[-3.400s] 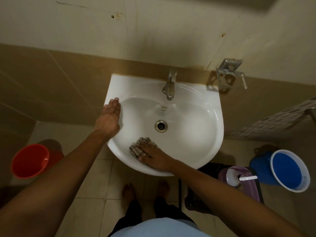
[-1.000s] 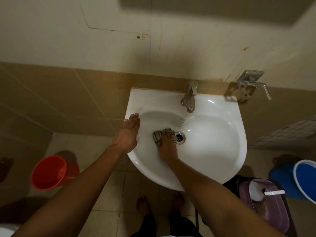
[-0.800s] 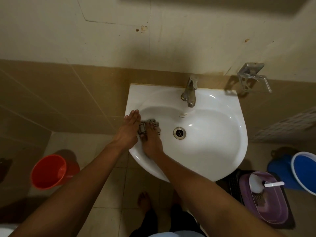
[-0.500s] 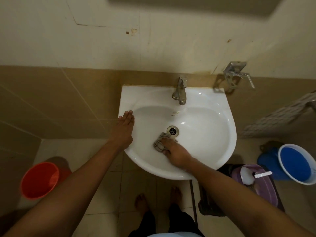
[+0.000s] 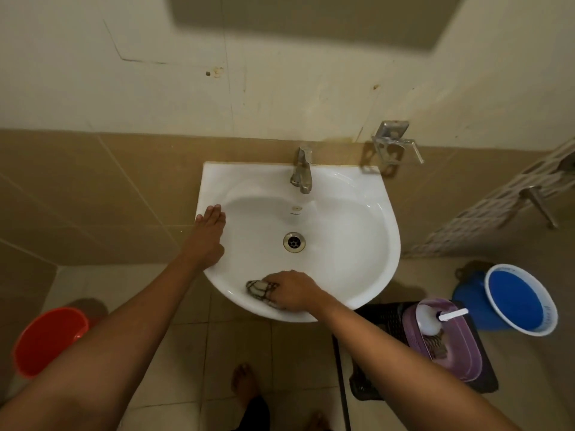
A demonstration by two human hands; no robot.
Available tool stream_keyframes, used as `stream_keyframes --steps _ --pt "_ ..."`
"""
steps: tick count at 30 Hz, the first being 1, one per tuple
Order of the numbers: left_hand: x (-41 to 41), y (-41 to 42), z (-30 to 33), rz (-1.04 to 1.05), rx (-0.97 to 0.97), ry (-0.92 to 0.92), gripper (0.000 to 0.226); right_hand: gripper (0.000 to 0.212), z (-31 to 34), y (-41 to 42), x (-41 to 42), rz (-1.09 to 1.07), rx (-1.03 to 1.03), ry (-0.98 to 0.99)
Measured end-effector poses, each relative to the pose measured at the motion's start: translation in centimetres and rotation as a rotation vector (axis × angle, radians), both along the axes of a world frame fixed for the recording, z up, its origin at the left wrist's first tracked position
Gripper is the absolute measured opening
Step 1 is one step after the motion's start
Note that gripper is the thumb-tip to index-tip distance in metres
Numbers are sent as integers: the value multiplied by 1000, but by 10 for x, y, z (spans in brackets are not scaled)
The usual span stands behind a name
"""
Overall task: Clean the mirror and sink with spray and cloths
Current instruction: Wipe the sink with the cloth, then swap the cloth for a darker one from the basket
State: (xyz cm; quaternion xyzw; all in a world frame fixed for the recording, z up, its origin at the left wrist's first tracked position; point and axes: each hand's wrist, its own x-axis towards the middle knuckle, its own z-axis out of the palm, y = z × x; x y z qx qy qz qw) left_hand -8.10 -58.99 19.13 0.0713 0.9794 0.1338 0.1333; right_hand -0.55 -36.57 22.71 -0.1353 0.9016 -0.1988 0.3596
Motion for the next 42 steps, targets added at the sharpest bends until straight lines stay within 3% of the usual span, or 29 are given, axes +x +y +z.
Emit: stream_keyframes --steps 6,9,12,16,19,22,26,35,42 --pt "4 24 30 425 563 -60 56 29 19 41 1 -702 -918 -585" --pt "24 60 58 524 924 -200 32 47 24 66 6 -904 -1276 -761" --pt "56 101 85 423 1135 -354 43 72 37 87 13 -831 -1447 -777" --pt "94 152 98 386 1392 -435 42 84 54 105 26 -848 -1607 -602" --pt "117 187 95 467 1512 -475 45 76 63 114 37 -934 -1612 -509" --pt "128 215 102 520 1490 -406 38 52 65 129 48 -954 -1496 -371" --pt "134 232 111 538 1470 -349 32 35 68 159 57 -919 -1267 -194" --pt "133 253 118 390 1345 -446 32 37 65 228 65 -813 -1066 -169" --pt "107 276 106 253 1290 -603 36 39 50 255 70 -973 -1034 -89"
